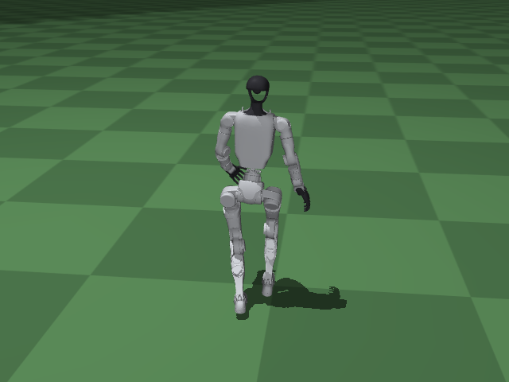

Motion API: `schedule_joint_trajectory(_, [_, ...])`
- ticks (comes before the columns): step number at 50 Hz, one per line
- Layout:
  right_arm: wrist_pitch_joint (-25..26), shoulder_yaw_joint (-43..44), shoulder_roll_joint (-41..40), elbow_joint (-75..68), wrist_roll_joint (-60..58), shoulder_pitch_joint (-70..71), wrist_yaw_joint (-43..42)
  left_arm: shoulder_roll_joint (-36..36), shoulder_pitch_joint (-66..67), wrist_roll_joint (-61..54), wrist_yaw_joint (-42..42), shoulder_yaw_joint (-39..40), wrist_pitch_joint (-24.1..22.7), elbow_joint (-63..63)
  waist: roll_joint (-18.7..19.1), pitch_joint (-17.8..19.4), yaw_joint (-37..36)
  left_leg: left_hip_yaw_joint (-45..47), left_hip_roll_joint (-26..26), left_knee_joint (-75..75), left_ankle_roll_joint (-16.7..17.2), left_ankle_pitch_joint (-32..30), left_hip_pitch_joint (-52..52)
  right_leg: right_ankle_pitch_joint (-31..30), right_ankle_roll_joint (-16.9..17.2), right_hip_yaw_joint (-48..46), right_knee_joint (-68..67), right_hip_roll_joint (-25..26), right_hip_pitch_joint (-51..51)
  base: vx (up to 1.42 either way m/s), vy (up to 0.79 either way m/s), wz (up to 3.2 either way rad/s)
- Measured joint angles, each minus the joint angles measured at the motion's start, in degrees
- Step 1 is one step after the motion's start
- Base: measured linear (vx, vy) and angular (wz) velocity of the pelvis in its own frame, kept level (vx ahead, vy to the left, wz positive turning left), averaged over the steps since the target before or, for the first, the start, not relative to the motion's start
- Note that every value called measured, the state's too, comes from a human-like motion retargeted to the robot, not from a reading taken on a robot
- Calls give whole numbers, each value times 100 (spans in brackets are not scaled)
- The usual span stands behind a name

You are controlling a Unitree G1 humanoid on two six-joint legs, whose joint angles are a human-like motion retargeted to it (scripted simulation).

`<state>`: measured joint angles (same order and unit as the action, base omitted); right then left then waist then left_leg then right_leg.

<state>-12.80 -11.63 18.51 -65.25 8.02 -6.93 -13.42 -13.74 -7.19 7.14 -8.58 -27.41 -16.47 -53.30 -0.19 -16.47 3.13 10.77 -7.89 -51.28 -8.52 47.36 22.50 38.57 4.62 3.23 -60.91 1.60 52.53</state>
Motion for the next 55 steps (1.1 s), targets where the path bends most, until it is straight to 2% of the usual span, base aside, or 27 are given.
schedule_joint_trajectory(2, [-14, -51, -16, 45, 2, 49, -37, 41, 175, 13, 68, -21, 53, -158, 241, 83, -181, -20, 582, -1122, 101, -19, 156, -41, -151, -246, -92, 363, -269, -2, -6, -62])
schedule_joint_trajectory(6, [-46, -180, 15, 290, 15, 240, -57, 48, 447, 65, 163, -62, 187, -432, 600, 218, -561, -70, 1734, -3127, 105, -556, 752, -8, -422, -578, 107, 985, -794, -2, -6, -65])
schedule_joint_trajectory(8, [-57, -249, 40, 420, 24, 376, -63, 42, 551, 79, 164, -64, 232, -525, 624, 249, -720, -91, 2064, -3710, -38, -632, 1212, 31, -477, -600, 264, 1128, -1005, -4, -5, -39])
schedule_joint_trajectory(10, [-69, -299, 49, 527, 37, 525, -66, 20, 654, 60, 140, -36, 252, -586, 559, 259, -843, -87, 2178, -3911, -186, -509, 1679, 94, -471, -557, 401, 1166, -1206, -2, -3, -24])
schedule_joint_trajectory(15, [-108, -368, 52, 758, 102, 869, -41, -23, 895, -85, 64, 153, 204, -706, 289, 270, -984, 58, 1851, -2969, -257, -180, 2559, 276, -336, -387, 682, 986, -1723, 0, 0, -4])
schedule_joint_trajectory(22, [-191, -449, 28, 985, 32, 1150, 40, -10, 1070, -232, -1, 386, 206, -837, -103, 85, -805, 205, 759, -364, 37, -431, 3023, 574, -221, -203, 828, 415, -2176, 1, 1, 13])
schedule_joint_trajectory(27, [-184, -476, -36, 1032, -27, 1094, 143, 0, 1148, -237, -16, 430, 219, -885, -272, 66, -714, 234, 380, -310, -47, -669, 2839, 788, -161, 3, 288, 232, -2462, 0, 0, 0])
schedule_joint_trajectory(30, [-172, -453, -91, 974, -40, 962, 222, -6, 1100, -223, -46, 426, 221, -879, -508, 185, -556, 334, -16, -443, -204, -690, 2472, 801, 45, 143, -379, -77, -2709, 4, 2, 32])
schedule_joint_trajectory(32, [-167, -446, -119, 914, -19, 812, 258, 17, 1083, -205, -74, 408, 210, -839, -632, 215, -424, 390, -240, -599, -290, -594, 2337, 541, 251, 166, -1020, -287, -2703, 3, 3, 35])
schedule_joint_trajectory(35, [-183, -387, -133, 835, 95, 678, 365, -26, 928, -161, -90, 388, 210, -719, -884, 318, -211, 486, -719, -171, -420, -567, 1826, -234, 610, 205, -2042, -775, -2473, 2, 3, 19])
schedule_joint_trajectory(38, [-219, -324, -114, 800, 168, 557, 373, -64, 737, -100, -131, 353, 186, -568, -863, 326, -57, 495, -831, 106, -429, -449, 1496, -557, 538, 101, -2853, -1128, -1834, 0, 0, 0])
schedule_joint_trajectory(43, [-255, -193, -24, 766, 155, 371, 228, -80, 382, -72, -258, 305, 192, -333, -638, 251, 208, 417, -867, 782, -267, -386, 964, -9, 115, -91, -2892, -1511, -617, 0, 0, 0])
schedule_joint_trajectory(47, [-197, -62, 32, 667, 89, 277, 69, -74, 88, -73, -324, 251, 176, -174, -408, 151, 338, 306, -834, 1428, -158, -420, 582, 388, 2, -178, -1750, -1391, 121, 0, 0, 0])
schedule_joint_trajectory(52, [-109, 94, 53, 446, 66, 193, -33, -76, -155, -4, -298, 133, 66, -1, -161, -90, 239, 240, -650, 2024, -125, -439, 358, 446, 151, 51, 200, -686, 630, 0, 0, 0])
schedule_joint_trajectory(55, [-83, 129, 62, 347, 80, 150, -21, -56, -212, 37, -245, 71, 8, 53, -78, -255, 141, 230, -539, 2066, -134, -394, 387, 377, 161, 160, 862, -413, 746, 0, 0, 0])
